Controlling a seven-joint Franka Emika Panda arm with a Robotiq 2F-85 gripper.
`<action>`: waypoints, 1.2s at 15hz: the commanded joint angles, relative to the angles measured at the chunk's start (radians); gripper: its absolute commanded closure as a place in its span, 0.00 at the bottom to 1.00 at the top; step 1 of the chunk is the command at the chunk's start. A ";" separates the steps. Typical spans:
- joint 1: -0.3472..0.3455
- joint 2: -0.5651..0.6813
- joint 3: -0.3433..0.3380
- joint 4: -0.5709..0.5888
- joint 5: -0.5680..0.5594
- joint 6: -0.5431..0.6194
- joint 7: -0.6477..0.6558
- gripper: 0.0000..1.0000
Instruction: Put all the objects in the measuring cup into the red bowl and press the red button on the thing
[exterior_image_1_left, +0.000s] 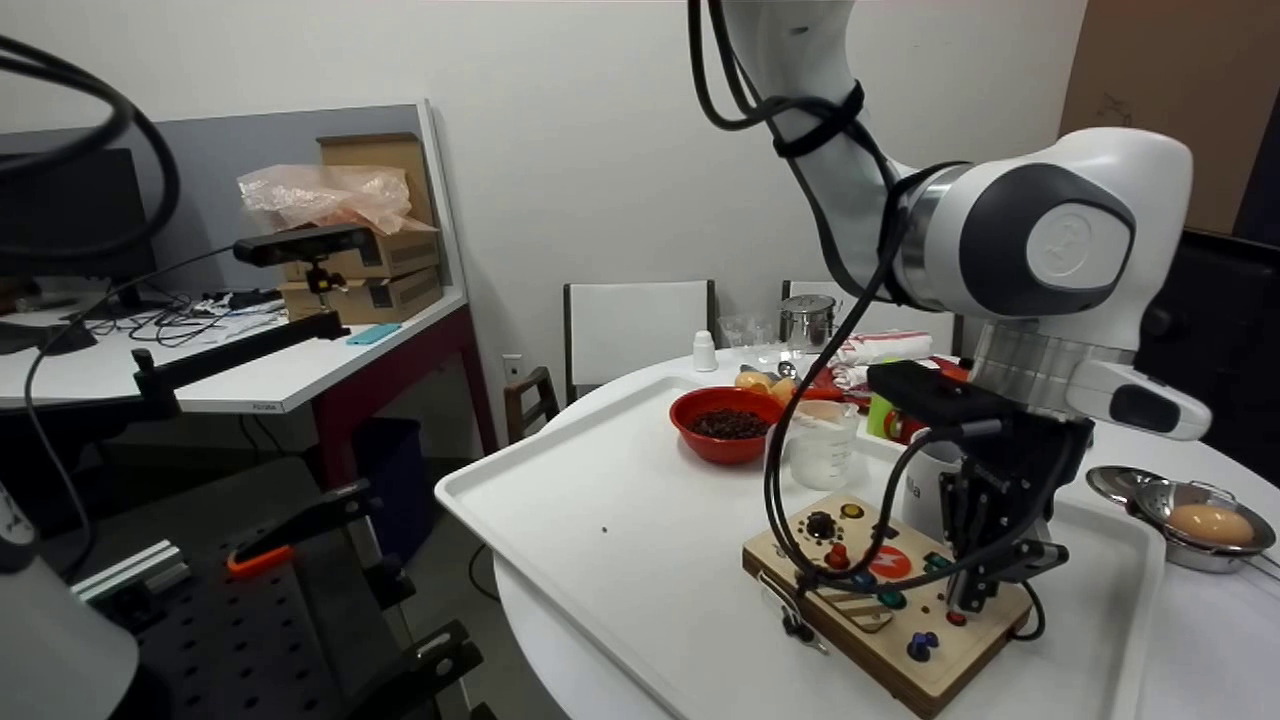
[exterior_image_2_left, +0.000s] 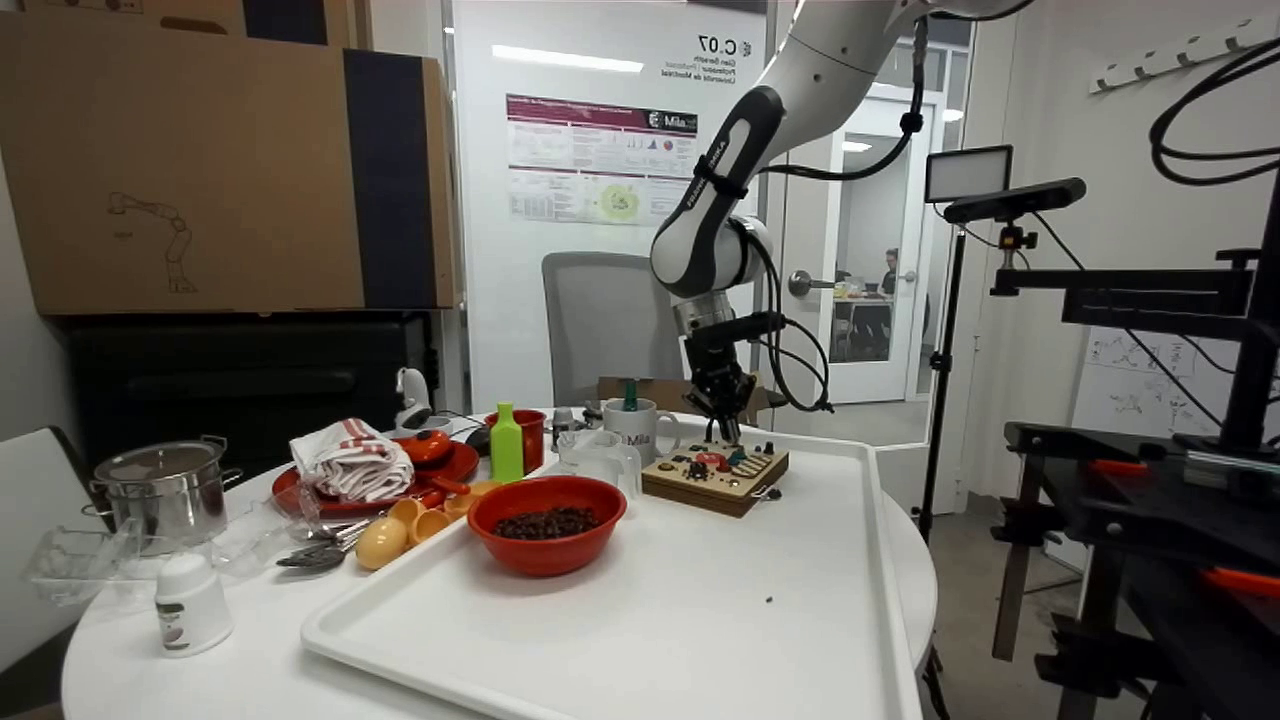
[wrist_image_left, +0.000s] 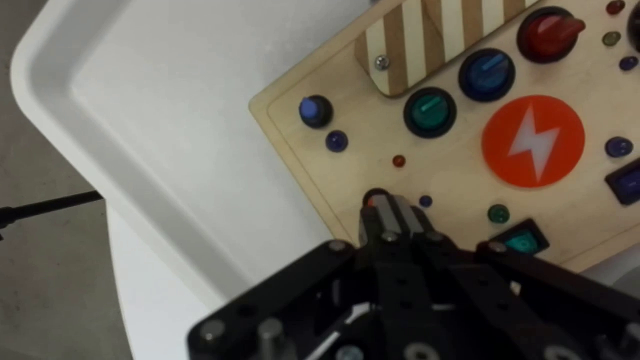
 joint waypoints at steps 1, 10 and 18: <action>-0.002 -0.087 0.005 -0.066 0.014 0.008 -0.035 1.00; -0.005 -0.217 0.010 -0.172 0.005 -0.037 -0.100 1.00; 0.012 -0.198 0.016 -0.223 0.000 0.075 -0.114 1.00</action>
